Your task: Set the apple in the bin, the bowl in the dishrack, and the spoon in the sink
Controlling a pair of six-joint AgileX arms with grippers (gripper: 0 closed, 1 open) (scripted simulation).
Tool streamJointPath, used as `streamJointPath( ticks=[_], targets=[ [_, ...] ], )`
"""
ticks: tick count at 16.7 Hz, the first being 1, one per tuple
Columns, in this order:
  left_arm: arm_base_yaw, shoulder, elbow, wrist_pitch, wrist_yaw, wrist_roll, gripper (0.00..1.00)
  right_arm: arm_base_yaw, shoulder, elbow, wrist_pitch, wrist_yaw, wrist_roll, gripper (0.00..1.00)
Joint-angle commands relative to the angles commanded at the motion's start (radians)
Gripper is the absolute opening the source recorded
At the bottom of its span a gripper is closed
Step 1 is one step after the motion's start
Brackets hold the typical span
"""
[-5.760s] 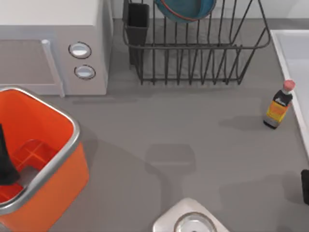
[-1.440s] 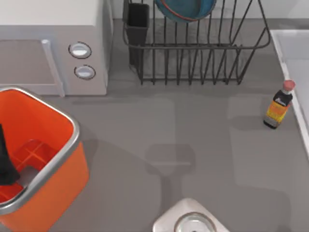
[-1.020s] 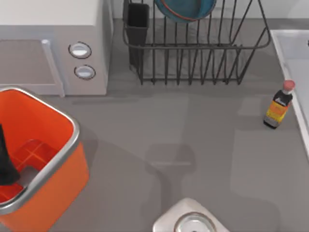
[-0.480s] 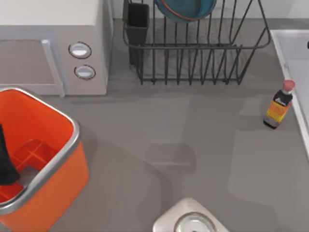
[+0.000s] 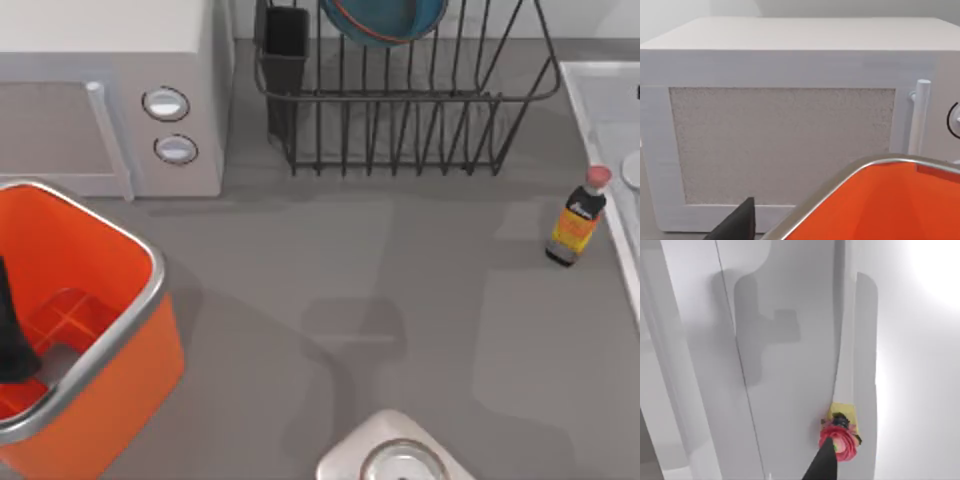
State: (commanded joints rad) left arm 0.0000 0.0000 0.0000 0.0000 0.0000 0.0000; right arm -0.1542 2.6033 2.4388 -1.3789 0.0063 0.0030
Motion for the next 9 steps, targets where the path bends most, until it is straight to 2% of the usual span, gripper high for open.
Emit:
streamJointPath(
  ticks=[3,9],
  targets=[
    [0.0,0.0,0.0,0.0,0.0,0.0,1.0,0.0,0.0,0.0,0.0,0.0,0.0,0.98],
    [0.0,0.0,0.0,0.0,0.0,0.0,1.0,0.0,0.0,0.0,0.0,0.0,0.0,1.0]
  ],
)
